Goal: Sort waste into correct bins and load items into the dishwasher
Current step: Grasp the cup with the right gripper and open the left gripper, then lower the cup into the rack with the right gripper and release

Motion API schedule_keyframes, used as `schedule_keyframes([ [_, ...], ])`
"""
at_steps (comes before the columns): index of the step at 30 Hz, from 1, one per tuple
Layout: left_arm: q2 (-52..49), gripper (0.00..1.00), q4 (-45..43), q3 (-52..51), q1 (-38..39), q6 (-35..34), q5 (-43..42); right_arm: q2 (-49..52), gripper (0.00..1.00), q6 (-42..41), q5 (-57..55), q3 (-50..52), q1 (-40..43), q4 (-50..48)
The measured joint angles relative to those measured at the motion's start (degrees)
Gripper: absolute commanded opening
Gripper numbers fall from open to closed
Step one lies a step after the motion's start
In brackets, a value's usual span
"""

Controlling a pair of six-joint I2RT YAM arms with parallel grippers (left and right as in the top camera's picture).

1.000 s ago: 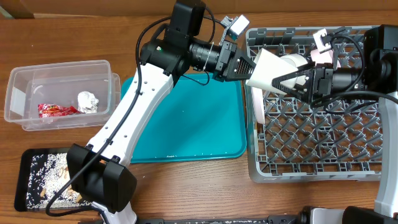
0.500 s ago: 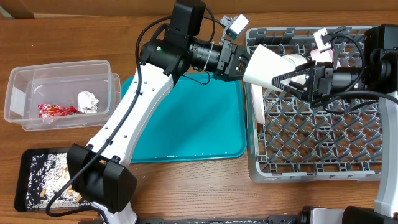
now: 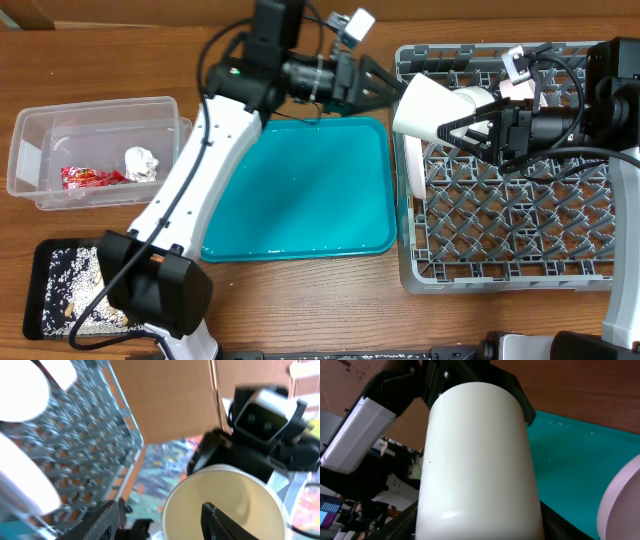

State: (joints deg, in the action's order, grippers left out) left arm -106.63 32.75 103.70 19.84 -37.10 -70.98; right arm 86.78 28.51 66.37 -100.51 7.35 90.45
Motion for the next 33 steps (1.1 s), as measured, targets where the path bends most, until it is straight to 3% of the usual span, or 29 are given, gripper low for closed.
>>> schedule_keyframes([
  [5, 0.0, 0.55, 0.8, 0.0, -3.9, 0.6, 1.7, 0.0, 0.36, -2.9, -6.4, 0.0, 0.0, 0.0],
  [10, 0.0, 0.59, 8.0, 0.0, -6.7, 3.5, 4.9, 0.0, 0.36, -12.1, -21.4, 0.0, 0.0, -1.2],
  [16, 0.0, 0.59, 21.6, 0.1, -7.6, 8.2, 16.3, 0.0, 0.35, -27.6, -46.0, 0.0, 0.0, -0.7],
  [20, 0.0, 0.6, 28.6, 0.0, -7.6, 9.5, 27.7, 0.0, 0.35, -34.4, -56.3, 0.0, 0.0, 0.9],
  [26, 0.0, 0.63, 35.4, 0.1, -7.6, 10.8, 41.8, 0.0, 0.35, -39.5, -64.0, 4.2, 0.0, 1.0],
  [33, 0.0, 0.65, 37.4, 0.1, -7.6, 12.9, 48.4, 0.0, 0.35, -41.3, -66.8, 15.5, 0.0, -4.5],
])
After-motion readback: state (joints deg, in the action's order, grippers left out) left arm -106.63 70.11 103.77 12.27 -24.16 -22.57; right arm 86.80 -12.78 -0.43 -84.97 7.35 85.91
